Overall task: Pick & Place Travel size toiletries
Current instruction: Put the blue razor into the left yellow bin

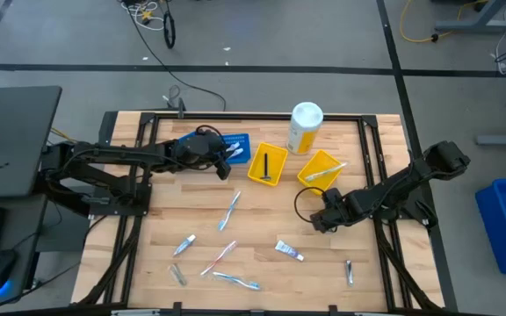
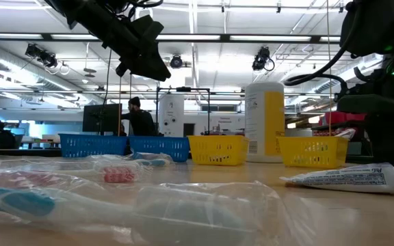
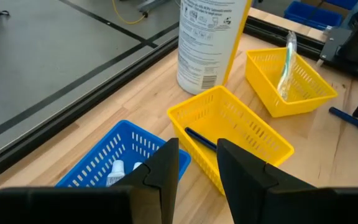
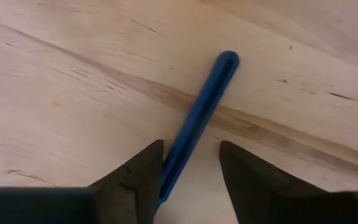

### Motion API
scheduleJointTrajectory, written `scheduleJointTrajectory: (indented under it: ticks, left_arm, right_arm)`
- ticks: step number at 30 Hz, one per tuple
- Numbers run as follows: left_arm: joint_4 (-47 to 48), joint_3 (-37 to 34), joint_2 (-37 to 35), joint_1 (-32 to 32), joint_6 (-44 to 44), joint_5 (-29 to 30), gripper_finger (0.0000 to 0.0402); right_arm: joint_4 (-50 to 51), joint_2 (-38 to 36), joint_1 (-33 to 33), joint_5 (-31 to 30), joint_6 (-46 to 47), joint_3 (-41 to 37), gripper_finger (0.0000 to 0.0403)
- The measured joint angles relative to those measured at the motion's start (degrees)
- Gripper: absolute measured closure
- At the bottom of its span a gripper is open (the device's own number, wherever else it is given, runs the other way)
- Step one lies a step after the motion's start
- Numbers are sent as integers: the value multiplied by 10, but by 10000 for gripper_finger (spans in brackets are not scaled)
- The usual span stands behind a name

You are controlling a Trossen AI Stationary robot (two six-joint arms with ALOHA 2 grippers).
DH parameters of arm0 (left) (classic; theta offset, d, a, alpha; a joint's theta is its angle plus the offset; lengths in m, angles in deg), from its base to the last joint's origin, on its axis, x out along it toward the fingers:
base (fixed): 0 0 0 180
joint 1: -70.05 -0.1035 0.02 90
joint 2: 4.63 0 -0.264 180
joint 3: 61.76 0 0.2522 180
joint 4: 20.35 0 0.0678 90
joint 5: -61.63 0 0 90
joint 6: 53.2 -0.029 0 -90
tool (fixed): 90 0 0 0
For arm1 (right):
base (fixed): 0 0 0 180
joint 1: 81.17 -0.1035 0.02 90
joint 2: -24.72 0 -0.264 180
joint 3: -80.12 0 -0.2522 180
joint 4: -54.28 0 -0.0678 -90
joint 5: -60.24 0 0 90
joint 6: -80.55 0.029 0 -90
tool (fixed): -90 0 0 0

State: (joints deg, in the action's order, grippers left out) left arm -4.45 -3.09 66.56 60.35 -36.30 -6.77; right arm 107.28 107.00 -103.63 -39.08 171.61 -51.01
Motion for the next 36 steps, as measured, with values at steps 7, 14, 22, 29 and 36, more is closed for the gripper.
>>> scheduleJointTrajectory:
  ticks: [7,14,22,29,36]
  left_arm:
    - [1,0,0,0,0,0,286]
    - [1,0,0,0,3,0,286]
    - [1,0,0,0,3,0,286]
    - [1,0,0,0,9,-5,286]
    - [1,0,0,0,21,-13,286]
  right_arm:
    - [9,1,0,-7,-32,-1,322]
    - [8,0,0,-7,-45,-1,367]
    - [-35,-2,0,4,-149,42,365]
    - [-178,-1,0,-30,-387,65,365]
    - [-366,-2,7,-129,-692,68,365]
